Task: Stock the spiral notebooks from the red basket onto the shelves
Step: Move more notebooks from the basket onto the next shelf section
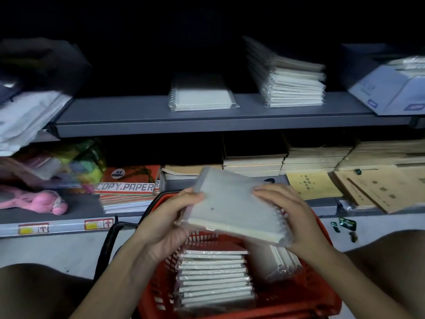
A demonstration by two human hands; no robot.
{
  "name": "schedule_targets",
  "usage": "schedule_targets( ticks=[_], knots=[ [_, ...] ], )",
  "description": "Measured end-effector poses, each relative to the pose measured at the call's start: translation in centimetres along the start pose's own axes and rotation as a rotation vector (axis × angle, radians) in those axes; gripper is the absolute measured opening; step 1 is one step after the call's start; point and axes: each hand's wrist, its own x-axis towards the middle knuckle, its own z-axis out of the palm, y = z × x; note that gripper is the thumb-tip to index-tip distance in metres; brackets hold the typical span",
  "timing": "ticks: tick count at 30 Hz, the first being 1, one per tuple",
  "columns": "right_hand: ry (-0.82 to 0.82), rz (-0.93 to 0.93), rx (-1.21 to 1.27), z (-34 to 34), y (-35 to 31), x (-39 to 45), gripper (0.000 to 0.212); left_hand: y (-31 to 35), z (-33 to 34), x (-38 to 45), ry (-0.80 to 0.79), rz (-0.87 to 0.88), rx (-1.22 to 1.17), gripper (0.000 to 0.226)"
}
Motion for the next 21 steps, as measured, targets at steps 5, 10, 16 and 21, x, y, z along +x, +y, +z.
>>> schedule_targets(
  ticks=[5,10,16,21],
  knots=[
    [0.287,0.579,0.803,2.4,-2.0,0.3,0.034,-0.3,1.0,1.1,0.112,0.09,0.029,0.046],
    [0.194,0.862,1.324,2.8,-2.6,0.3,0.052,-3.4,0.3,1.3,0.407,0.071,0.548,0.03],
    [0.097,0.889,1.49,3.7,-3.4,0.3,0.059,-6.0,0.7,2.3,0.401,-0.004,0.424,0.056],
    [0.03,0.827,1.511,4.7,-4.9,-0.8,0.043,-7.9,-0.3,3.3,0.348,0.079,-0.033,0.054]
  ],
)
